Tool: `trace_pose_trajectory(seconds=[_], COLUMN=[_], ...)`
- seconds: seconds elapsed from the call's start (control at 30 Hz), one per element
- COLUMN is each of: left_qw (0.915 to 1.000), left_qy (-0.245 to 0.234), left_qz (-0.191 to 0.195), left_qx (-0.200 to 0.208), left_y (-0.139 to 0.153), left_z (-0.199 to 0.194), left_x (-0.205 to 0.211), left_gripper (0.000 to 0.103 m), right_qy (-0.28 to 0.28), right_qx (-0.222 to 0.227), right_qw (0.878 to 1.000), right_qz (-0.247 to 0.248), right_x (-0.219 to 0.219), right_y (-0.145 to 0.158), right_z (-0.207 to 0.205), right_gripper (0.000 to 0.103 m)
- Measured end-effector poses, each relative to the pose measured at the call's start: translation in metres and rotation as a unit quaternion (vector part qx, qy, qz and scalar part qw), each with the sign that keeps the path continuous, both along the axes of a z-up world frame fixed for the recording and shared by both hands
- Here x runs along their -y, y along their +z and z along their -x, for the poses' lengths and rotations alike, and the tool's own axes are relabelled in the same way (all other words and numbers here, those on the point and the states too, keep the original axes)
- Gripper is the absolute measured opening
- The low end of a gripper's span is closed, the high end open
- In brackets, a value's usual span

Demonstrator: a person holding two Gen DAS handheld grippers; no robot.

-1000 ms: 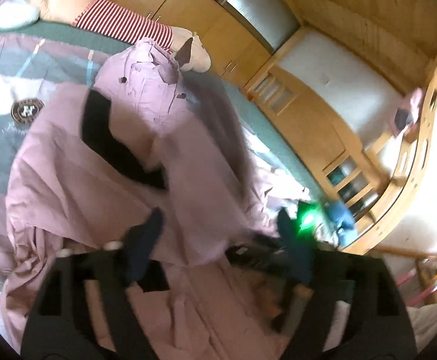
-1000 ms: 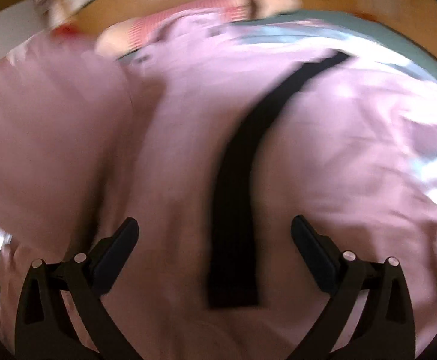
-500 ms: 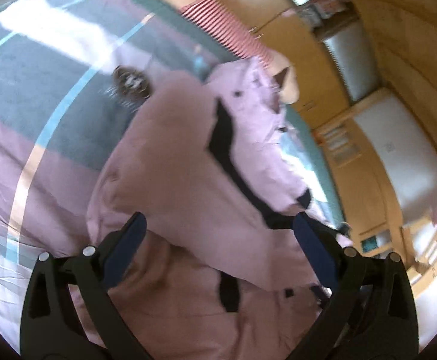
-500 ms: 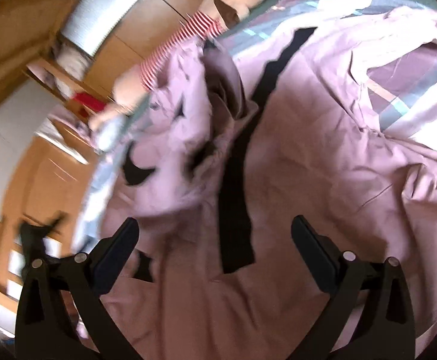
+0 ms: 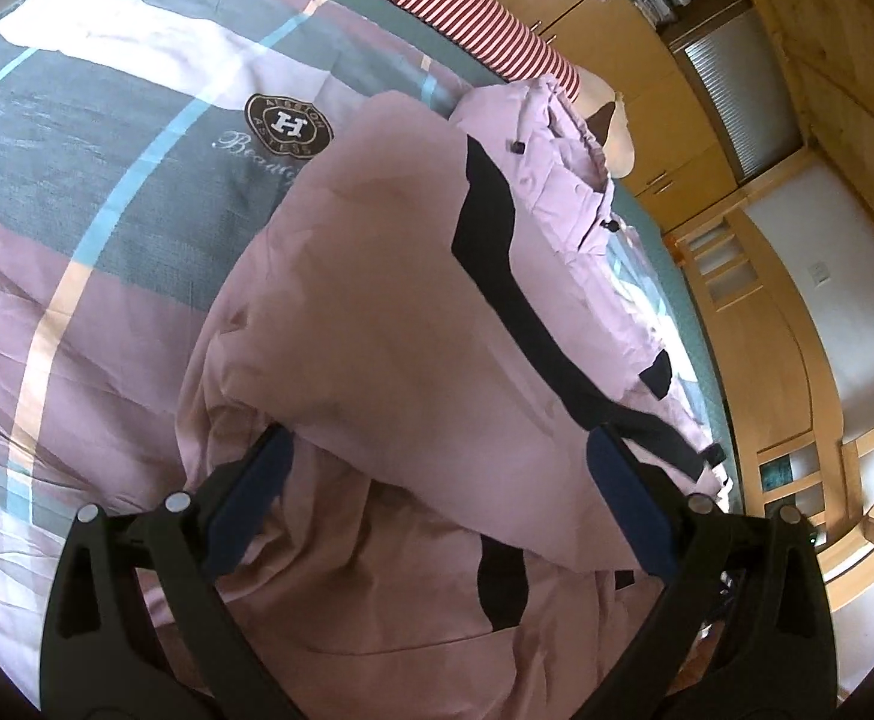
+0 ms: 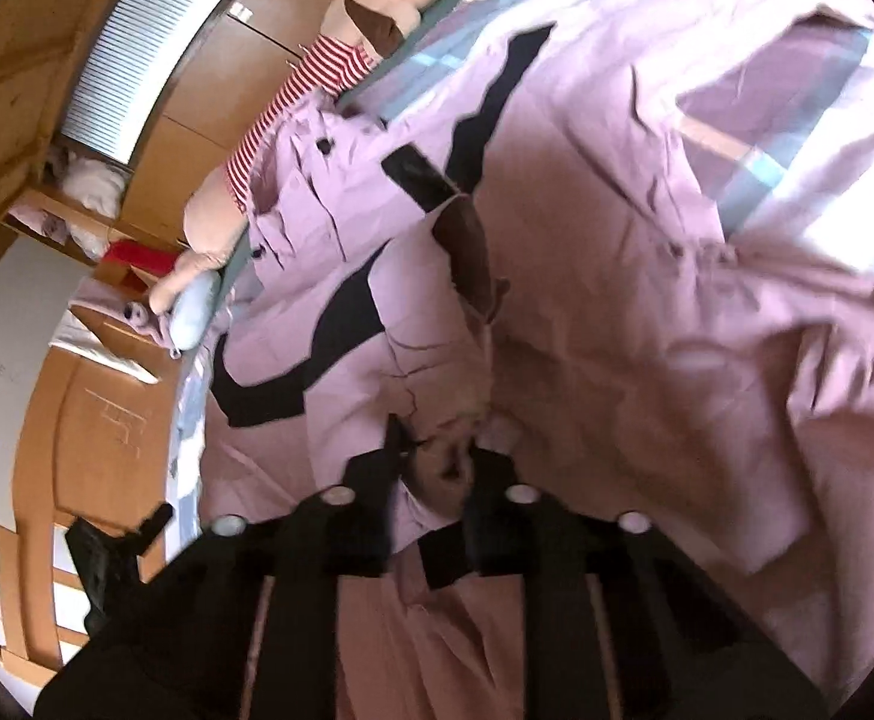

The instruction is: Fold large clothes

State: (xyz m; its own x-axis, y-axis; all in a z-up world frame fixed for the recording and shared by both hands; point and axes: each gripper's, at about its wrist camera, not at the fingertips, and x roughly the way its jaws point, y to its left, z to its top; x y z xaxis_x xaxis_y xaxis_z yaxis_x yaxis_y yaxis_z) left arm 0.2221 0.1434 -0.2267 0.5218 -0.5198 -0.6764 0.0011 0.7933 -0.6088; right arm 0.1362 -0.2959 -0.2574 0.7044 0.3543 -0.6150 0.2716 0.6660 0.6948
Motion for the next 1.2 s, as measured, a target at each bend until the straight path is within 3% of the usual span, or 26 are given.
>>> trace_pose_trajectory(seconds=[0.07, 0.17, 0.3, 0.37, 0.47, 0.53, 0.6, 0.63, 0.67, 0.7, 0.73, 0.83, 0.9, 0.93, 1.0, 1.07, 1.2], left_qw=[0.9999, 0.9941, 0.9797, 0.9760, 0.9705, 0.9669, 0.9612, 0.9590, 0.9577, 0.9563, 0.9551, 0.9508, 0.9488, 0.9477, 0.9462, 0.9463, 0.9548], left_qy=[0.000, 0.039, 0.031, 0.009, -0.023, -0.036, -0.039, -0.040, -0.040, -0.041, -0.040, -0.045, -0.046, -0.045, -0.045, -0.044, -0.024], left_qz=[-0.017, -0.099, -0.190, -0.209, -0.235, -0.250, -0.272, -0.280, -0.284, -0.289, -0.293, -0.306, -0.313, -0.316, -0.320, -0.320, -0.296], left_qx=[0.000, 0.021, 0.055, 0.059, 0.048, 0.035, 0.027, 0.024, 0.022, 0.019, 0.016, 0.010, 0.000, 0.000, -0.001, 0.000, -0.007], left_y=[0.000, 0.010, 0.023, 0.023, 0.015, 0.007, 0.001, -0.001, -0.002, -0.004, -0.006, -0.011, -0.017, -0.018, -0.021, -0.021, -0.022], left_z=[-0.001, 0.005, 0.011, 0.011, 0.007, 0.004, 0.001, 0.000, -0.001, -0.002, -0.002, -0.003, -0.004, -0.004, -0.005, -0.005, -0.008], left_x=[0.004, 0.010, 0.032, 0.044, 0.060, 0.066, 0.069, 0.070, 0.071, 0.071, 0.071, 0.072, 0.073, 0.074, 0.074, 0.074, 0.062], left_gripper=[0.100, 0.100, 0.100, 0.100, 0.100, 0.100, 0.100, 0.100, 0.101, 0.101, 0.101, 0.101, 0.101, 0.101, 0.101, 0.101, 0.101], right_qy=[-0.006, -0.032, -0.084, -0.089, -0.080, -0.048, -0.043, -0.058, -0.076, -0.107, -0.124, -0.145, -0.119, -0.095, -0.042, 0.020, 0.074], right_qx=[0.017, 0.033, 0.048, 0.043, 0.004, -0.062, -0.099, -0.105, -0.109, -0.106, -0.100, -0.065, -0.020, -0.001, 0.007, -0.005, -0.103], right_qw=[0.998, 0.983, 0.948, 0.934, 0.917, 0.911, 0.913, 0.916, 0.913, 0.909, 0.907, 0.912, 0.918, 0.913, 0.897, 0.887, 0.882], right_qz=[0.058, 0.177, 0.303, 0.343, 0.391, 0.405, 0.393, 0.384, 0.386, 0.389, 0.389, 0.378, 0.378, 0.397, 0.440, 0.461, 0.455], right_x=[-0.003, -0.012, -0.009, -0.007, -0.007, -0.009, -0.005, 0.002, 0.006, 0.013, 0.016, 0.024, 0.015, 0.005, -0.020, -0.041, -0.044], right_y=[0.018, 0.046, 0.075, 0.079, 0.065, 0.042, 0.022, 0.016, 0.013, 0.012, 0.013, 0.024, 0.037, 0.044, 0.049, 0.041, -0.003], right_z=[-0.003, -0.013, -0.052, -0.076, -0.107, -0.126, -0.125, -0.117, -0.109, -0.097, -0.089, -0.064, -0.057, -0.058, -0.068, -0.083, -0.113], right_gripper=[0.011, 0.011, 0.011, 0.011, 0.012, 0.014, 0.021, 0.034, 0.066, 0.081, 0.088, 0.085, 0.067, 0.058, 0.052, 0.050, 0.050])
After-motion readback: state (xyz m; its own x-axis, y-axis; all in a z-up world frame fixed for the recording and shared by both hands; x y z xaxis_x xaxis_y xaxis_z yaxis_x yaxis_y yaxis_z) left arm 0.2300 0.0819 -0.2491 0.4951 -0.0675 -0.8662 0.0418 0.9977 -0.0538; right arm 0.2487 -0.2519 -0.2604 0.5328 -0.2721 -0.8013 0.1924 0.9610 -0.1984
